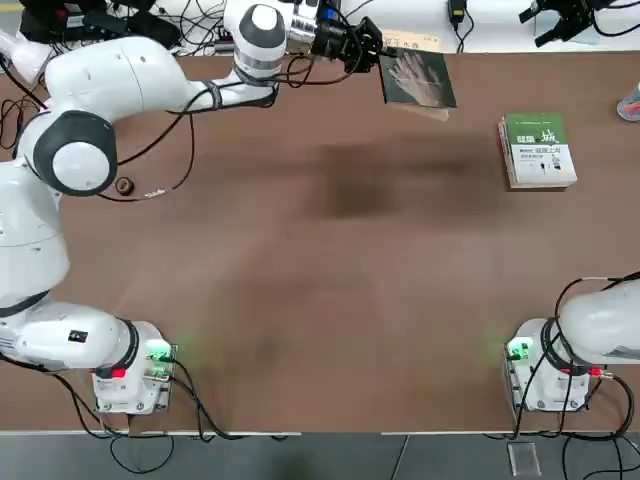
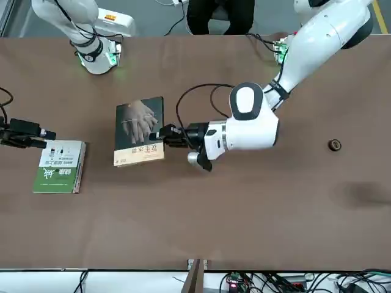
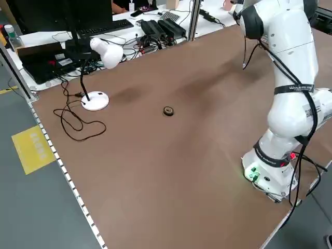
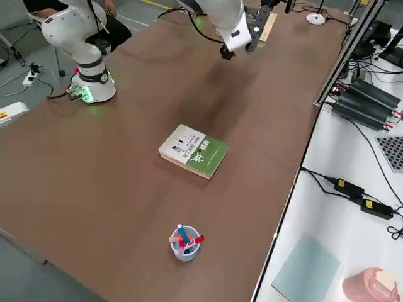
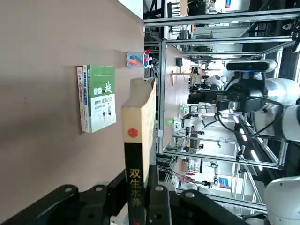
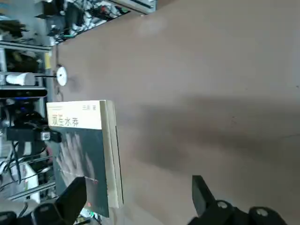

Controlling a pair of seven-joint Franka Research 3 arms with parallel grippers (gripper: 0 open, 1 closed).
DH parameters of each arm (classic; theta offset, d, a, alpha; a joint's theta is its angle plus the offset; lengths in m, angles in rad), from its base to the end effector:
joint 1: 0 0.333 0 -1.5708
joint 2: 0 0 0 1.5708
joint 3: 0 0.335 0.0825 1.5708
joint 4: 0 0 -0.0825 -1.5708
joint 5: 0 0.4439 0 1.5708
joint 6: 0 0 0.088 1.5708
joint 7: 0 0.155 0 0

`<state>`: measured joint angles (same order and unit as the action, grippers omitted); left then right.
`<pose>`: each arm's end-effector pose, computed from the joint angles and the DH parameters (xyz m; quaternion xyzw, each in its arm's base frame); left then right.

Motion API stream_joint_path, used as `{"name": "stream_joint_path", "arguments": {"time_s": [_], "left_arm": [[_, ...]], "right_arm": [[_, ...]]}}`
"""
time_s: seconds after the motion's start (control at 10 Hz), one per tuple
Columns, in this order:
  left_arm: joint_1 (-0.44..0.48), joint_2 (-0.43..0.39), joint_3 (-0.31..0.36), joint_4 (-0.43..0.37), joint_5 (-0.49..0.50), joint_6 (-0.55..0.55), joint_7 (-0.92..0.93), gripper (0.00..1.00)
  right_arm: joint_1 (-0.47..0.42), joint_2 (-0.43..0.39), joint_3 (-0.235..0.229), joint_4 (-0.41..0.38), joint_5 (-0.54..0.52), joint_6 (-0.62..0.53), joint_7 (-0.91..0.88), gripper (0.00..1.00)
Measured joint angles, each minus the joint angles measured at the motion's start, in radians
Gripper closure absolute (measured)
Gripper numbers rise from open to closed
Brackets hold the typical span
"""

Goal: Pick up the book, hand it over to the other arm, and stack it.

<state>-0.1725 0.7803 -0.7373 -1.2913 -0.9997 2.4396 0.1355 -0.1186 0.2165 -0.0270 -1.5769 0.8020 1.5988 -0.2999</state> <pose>0.6429 -0.5830 0.4062 0.7948 -0.0196 -0.0333 0.6056 0.6792 0.0126 0.5006 -0.9185 -0.0221 0.0022 0.3948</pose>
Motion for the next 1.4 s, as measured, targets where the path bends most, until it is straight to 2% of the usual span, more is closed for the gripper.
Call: {"name": "stream_joint_path", "arguments": {"time_s": [0.4,1.0,1.4], "left_arm": [[-0.006,0.005,0.000,0.000,-0.005,0.000,0.002,0.96],[-0.011,0.011,0.000,0.001,-0.009,0.000,0.002,0.96],[-0.010,0.022,0.000,0.001,-0.009,0.000,0.002,0.96]], "right_arm": [[-0.037,0.066,0.008,-0.007,0.082,-0.024,-0.087,0.00],[-0.048,0.143,0.028,-0.016,0.259,-0.030,-0.105,0.00],[-0.048,0.202,0.032,-0.067,0.414,-0.057,-0.192,0.00]]}}
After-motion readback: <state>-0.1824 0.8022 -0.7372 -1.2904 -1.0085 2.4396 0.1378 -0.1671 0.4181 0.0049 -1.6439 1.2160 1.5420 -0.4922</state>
